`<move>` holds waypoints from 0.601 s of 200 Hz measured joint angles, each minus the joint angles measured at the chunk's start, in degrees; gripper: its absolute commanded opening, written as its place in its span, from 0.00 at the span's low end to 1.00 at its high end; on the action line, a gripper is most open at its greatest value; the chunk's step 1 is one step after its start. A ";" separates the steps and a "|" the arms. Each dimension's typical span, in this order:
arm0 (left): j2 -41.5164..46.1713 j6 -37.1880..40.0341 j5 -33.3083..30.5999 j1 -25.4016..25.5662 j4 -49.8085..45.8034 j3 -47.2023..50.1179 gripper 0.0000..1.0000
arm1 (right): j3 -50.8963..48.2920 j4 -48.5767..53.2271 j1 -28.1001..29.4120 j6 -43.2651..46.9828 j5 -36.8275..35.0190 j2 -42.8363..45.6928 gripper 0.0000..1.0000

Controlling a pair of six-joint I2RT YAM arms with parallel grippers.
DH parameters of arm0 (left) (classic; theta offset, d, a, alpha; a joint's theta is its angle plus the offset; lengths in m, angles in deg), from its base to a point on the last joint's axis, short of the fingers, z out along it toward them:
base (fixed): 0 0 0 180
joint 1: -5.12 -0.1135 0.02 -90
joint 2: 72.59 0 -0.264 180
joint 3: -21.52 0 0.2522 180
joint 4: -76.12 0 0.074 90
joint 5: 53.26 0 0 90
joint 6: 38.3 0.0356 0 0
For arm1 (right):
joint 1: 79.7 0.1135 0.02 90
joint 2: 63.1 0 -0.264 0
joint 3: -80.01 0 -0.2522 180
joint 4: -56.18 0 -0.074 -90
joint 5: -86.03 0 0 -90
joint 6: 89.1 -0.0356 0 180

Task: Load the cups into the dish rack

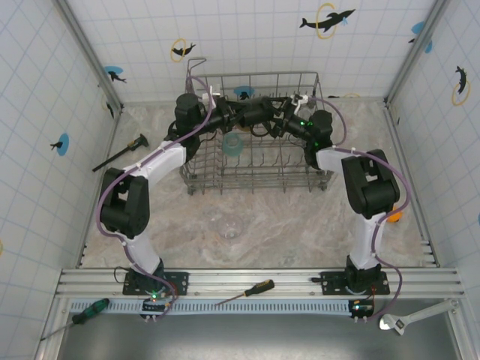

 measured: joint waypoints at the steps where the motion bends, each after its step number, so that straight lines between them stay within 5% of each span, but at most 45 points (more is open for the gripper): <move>1: -0.02 -0.02 0.00 0.00 0.02 -0.02 0.00 | 0.02 -0.04 0.00 -0.04 0.02 -0.02 0.91; 44: -0.46 -0.28 0.61 -0.02 0.70 -0.26 0.00 | 0.09 -2.03 -0.02 -1.81 -0.02 -1.18 0.67; 120: -0.46 -1.38 0.85 0.20 3.50 -0.44 0.50 | 0.09 -2.45 -0.13 -0.85 0.07 -1.40 0.47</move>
